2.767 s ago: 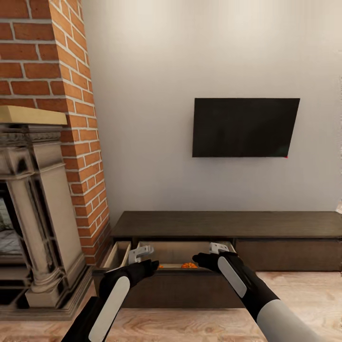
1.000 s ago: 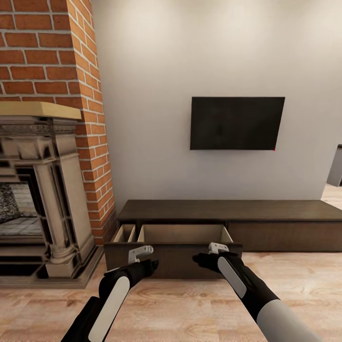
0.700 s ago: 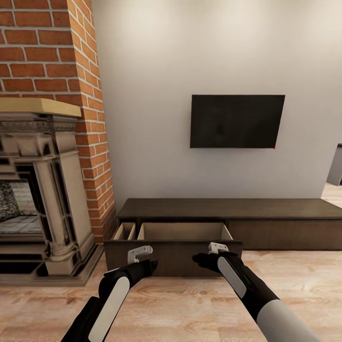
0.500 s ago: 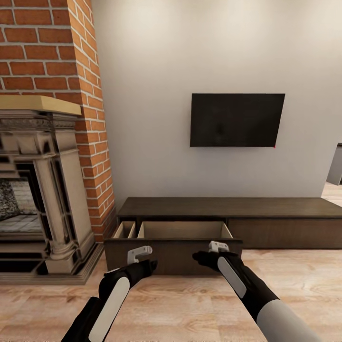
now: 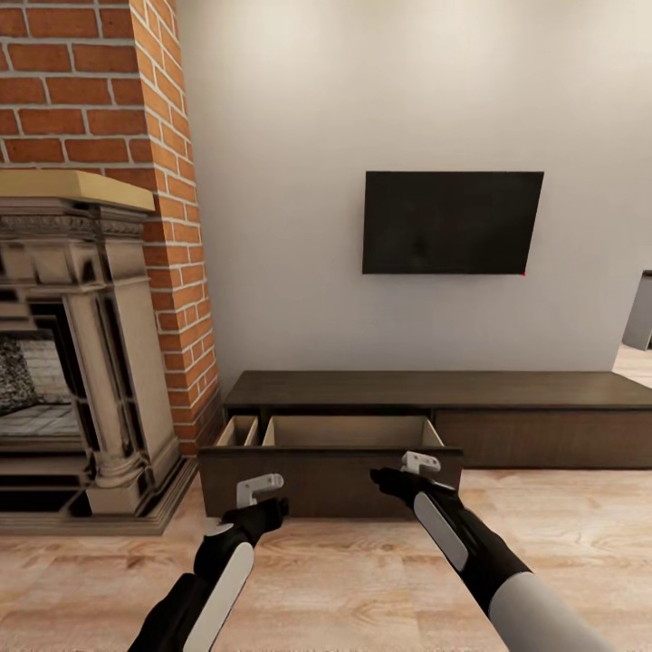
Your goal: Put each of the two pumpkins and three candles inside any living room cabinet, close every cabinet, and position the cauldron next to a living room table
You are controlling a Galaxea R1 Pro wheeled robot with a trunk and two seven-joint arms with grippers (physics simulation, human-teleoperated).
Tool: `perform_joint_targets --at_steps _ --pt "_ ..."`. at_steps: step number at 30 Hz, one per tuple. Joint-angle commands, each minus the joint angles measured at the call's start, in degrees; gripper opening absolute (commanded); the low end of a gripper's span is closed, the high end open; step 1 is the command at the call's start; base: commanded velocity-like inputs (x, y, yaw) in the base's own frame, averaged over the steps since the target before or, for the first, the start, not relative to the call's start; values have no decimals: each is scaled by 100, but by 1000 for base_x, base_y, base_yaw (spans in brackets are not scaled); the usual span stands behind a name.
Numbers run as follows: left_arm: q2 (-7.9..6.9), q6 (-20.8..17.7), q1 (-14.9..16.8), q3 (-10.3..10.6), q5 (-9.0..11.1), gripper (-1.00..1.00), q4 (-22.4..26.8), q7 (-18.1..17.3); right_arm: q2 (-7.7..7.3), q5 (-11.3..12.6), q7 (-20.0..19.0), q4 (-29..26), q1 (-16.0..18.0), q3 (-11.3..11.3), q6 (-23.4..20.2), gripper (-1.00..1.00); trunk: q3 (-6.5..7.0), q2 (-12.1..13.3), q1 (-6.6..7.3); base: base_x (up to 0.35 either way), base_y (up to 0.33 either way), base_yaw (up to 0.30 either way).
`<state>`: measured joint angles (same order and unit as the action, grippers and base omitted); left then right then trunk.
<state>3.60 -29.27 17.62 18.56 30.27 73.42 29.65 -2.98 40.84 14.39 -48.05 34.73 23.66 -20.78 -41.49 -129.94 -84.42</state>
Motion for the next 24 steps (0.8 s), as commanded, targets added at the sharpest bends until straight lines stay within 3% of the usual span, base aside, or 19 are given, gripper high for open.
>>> perform_joint_targets --at_steps 1,6,10,13,18,24 --pt "6 57 5 12 -41 100 -42 57 -9 -10 64 -3 6 60 89 100 -25 -45 -22 0 0 0" --pt "22 155 5 21 -221 100 -112 58 0 -489 99 200 7 185 452 100 -115 -245 -131 0 0 0" --pt "26 172 5 73 -259 100 -139 58 113 -863 106 845 7 213 752 100 -187 -406 -219 0 0 0" --pt "30 175 5 135 -265 100 -150 58 248 -959 107 1204 8 211 862 100 -241 -526 -285 0 0 0" --pt "29 176 5 194 -266 100 -153 58 289 -985 108 1294 7 217 960 100 -330 -727 -395 0 0 0" --pt "30 222 5 389 -273 100 -153 51 297 -987 105 1318 6 223 1486 100 -330 -727 -395 0 0 0"
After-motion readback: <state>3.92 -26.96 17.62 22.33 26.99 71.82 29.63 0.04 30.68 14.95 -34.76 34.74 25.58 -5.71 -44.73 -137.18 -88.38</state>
